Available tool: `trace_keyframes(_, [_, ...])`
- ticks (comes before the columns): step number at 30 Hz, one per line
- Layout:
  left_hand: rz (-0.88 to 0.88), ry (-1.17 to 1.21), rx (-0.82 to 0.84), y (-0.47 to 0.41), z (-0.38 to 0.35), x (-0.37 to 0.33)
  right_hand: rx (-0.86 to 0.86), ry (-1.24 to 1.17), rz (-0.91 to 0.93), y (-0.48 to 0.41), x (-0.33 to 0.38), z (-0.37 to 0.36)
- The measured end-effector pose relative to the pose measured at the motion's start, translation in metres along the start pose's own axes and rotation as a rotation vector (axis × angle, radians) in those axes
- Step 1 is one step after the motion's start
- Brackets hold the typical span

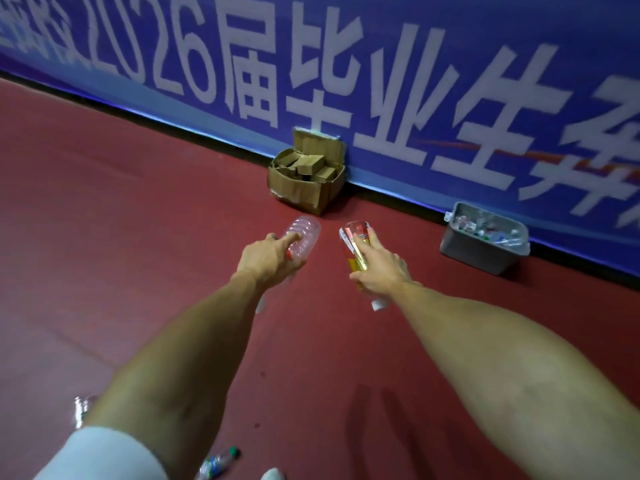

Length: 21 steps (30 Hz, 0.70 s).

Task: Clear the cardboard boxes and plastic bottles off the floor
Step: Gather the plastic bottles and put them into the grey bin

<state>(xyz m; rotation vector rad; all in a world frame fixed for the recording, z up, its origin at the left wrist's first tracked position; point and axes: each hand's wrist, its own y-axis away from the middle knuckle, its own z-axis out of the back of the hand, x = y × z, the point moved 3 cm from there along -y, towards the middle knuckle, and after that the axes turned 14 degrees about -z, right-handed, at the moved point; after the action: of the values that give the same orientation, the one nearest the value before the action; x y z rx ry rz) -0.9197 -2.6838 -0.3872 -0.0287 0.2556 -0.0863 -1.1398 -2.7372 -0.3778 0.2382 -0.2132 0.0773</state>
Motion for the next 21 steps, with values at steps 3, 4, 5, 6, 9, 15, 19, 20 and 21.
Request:
trace_keyframes(3, [-0.035,-0.042,0.013,-0.072,0.005,-0.002,-0.053,-0.047,-0.079,-0.052,-0.018,0.015])
trace_keyframes(4, [-0.114,-0.06,0.056,-0.092,0.001,-0.012,-0.027,-0.053,-0.134,-0.062,-0.026,0.016])
trace_keyframes(5, [-0.193,-0.082,0.102,-0.112,-0.003,-0.025,-0.017,-0.064,-0.165,-0.073,-0.036,0.017])
trace_keyframes(6, [-0.249,-0.105,0.135,-0.135,-0.006,-0.036,-0.023,-0.072,-0.174,-0.088,-0.045,0.02])
trace_keyframes(9, [-0.308,-0.108,0.155,-0.211,-0.013,-0.064,-0.034,-0.113,-0.264,-0.134,-0.079,0.036])
trace_keyframes(15, [-0.441,-0.152,0.134,-0.365,-0.042,-0.13,-0.092,-0.14,-0.388,-0.239,-0.175,0.082])
trace_keyframes(19, [-0.498,-0.123,0.144,-0.458,-0.067,-0.181,-0.093,-0.128,-0.427,-0.305,-0.246,0.116])
trace_keyframes(20, [-0.514,-0.117,0.146,-0.482,-0.071,-0.193,-0.104,-0.123,-0.43,-0.322,-0.262,0.125])
trace_keyframes(21, [-0.523,-0.095,0.138,-0.505,-0.073,-0.205,-0.114,-0.121,-0.439,-0.338,-0.279,0.136])
